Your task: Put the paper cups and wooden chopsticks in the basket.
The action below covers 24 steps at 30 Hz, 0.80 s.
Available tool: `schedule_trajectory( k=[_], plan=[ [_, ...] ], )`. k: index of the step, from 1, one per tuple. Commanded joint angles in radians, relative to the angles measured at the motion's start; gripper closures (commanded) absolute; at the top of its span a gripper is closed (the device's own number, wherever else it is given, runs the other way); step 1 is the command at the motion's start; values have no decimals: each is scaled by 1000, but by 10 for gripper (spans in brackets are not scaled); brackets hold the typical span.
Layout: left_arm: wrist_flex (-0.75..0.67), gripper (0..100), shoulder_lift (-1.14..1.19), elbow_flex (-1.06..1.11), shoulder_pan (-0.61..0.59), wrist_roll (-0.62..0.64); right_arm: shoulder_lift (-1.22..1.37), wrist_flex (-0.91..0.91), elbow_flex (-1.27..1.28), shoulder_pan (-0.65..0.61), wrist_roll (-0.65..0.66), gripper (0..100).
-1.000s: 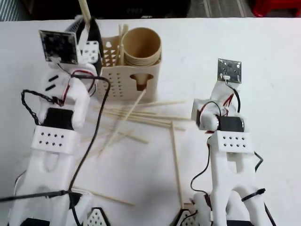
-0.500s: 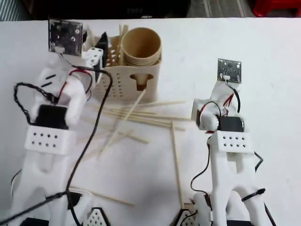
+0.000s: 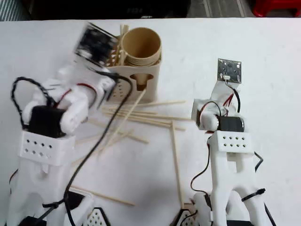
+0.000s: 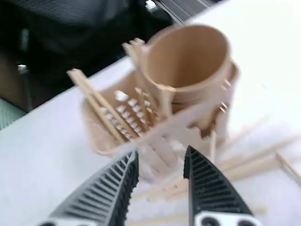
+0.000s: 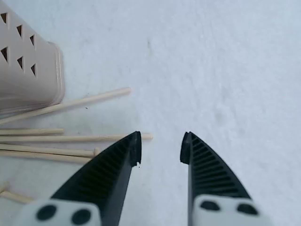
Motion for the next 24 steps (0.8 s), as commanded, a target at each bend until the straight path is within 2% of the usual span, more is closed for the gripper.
schedule_trajectory(
  k=[1, 6, 8, 11, 18, 21, 24],
  plan=[
    [135, 831, -2, -48, 101, -57, -19, -16, -9, 5, 11, 854],
    [160, 829, -2, 78, 171, -121, -22, -16, -11, 8, 31, 854],
    [141, 797, -1, 163, 180, -157, -24, -16, -11, 10, 52, 854],
    [71, 735, -2, 305, 173, -184, -24, -16, -11, 12, 57, 854],
    [-137, 729, 2, 549, 90, -311, -21, -16, -11, 12, 58, 854],
    [-190, 728, 61, 605, 84, -376, -19, -19, -11, 12, 58, 854],
    [-241, 728, 180, 598, 81, -390, -19, -30, -8, 12, 58, 854]
  ],
)
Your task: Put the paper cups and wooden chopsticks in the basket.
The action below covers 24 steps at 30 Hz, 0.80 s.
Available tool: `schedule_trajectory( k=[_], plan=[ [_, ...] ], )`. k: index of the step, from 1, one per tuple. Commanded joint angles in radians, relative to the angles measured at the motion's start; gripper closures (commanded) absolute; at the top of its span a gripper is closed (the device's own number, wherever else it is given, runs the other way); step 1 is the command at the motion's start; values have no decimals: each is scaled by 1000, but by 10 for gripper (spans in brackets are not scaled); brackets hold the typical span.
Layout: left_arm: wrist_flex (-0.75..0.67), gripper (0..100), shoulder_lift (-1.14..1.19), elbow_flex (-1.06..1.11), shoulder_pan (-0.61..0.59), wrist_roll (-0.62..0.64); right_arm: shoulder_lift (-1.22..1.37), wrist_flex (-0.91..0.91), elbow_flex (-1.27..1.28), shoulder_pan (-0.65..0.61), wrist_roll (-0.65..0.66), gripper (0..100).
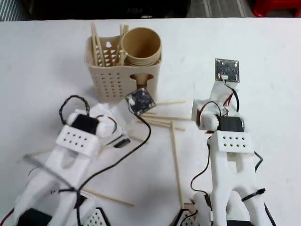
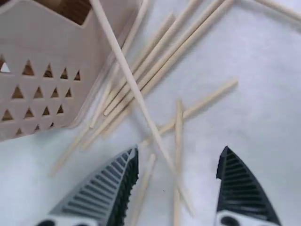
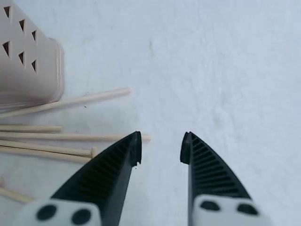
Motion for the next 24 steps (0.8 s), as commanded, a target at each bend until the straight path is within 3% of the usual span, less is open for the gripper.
schedule_trajectory(
  k=[1, 8, 17, 24],
  plan=[
    [-89, 728, 159, -25, -16, -28, -19, -19, -8, 12, 9, 854],
    [-44, 731, 453, -216, -27, -103, -19, -19, -6, 12, 9, 854],
    [-37, 738, 707, -420, -82, -110, -19, -19, -8, 12, 11, 854],
    [140, 848, 768, -459, -33, -328, -19, -19, -9, 12, 11, 854]
  ],
)
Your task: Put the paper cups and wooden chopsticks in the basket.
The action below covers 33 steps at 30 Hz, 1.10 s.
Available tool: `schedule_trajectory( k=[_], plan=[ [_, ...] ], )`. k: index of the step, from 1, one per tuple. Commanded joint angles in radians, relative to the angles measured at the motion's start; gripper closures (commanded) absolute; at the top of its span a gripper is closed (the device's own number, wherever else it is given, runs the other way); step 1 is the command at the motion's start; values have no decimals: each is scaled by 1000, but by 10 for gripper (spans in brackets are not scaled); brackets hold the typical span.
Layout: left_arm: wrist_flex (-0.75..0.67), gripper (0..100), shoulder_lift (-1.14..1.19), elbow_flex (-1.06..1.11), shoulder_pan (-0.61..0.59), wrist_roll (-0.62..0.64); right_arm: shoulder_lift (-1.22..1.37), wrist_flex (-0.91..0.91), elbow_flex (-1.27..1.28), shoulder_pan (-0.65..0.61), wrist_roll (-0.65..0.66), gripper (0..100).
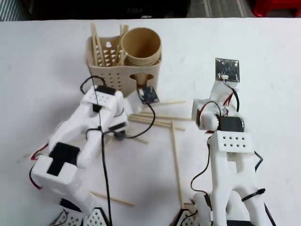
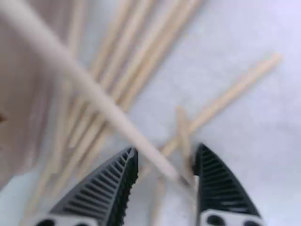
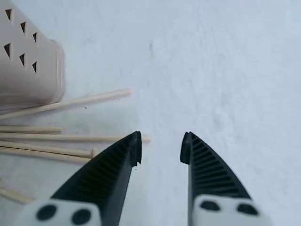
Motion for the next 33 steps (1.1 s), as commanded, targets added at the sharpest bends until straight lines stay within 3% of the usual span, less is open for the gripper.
schedule_trajectory(
  k=[1, 6, 15, 29, 33],
  plan=[
    [109, 867, 7, -26, 44, -132, -19, -18, -9, 12, 11, 854],
    [193, 976, 5, 3, 99, -181, -19, -18, -9, 12, 11, 854],
    [322, 978, -48, 3, 177, -170, -21, -18, -9, 12, 11, 854],
    [333, 978, -182, 0, 33, -117, -19, -18, -9, 12, 11, 854],
    [417, 978, -185, -2, 7, -160, -19, -18, -9, 12, 11, 854]
  ],
)
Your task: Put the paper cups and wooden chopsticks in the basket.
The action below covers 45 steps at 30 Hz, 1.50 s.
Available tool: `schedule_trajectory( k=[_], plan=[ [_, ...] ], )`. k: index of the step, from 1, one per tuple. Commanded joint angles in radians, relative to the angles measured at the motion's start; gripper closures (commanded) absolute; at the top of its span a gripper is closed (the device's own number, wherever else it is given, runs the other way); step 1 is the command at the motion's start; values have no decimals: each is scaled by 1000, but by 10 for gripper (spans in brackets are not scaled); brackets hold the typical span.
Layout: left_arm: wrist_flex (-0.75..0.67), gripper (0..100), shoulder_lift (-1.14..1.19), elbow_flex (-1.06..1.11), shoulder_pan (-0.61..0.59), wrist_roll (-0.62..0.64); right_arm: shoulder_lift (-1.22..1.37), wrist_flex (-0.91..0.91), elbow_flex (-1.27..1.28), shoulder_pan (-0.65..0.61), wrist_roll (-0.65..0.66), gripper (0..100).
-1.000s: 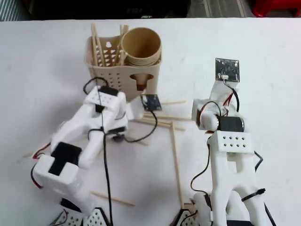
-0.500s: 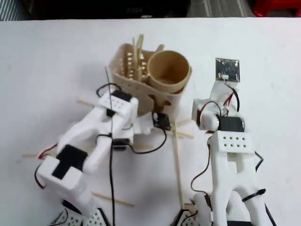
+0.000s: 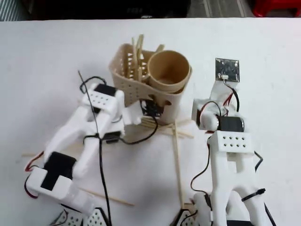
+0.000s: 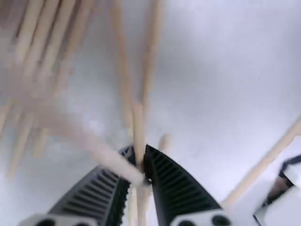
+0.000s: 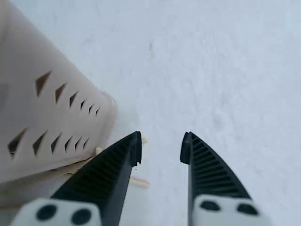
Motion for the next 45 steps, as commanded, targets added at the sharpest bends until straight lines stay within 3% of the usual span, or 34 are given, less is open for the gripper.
schedule_trajectory(
  k=[1, 13, 27, 45],
  plan=[
    [107, 979, -58, -6, -28, -48, -19, -18, -9, 12, 11, 854],
    [267, 979, -76, -11, -28, -60, -19, -18, -9, 12, 11, 854],
    [322, 978, -499, -17, -22, -17, -19, -18, -9, 12, 11, 854],
    [331, 979, -539, -654, -18, 328, -19, -18, -9, 12, 11, 854]
  ],
)
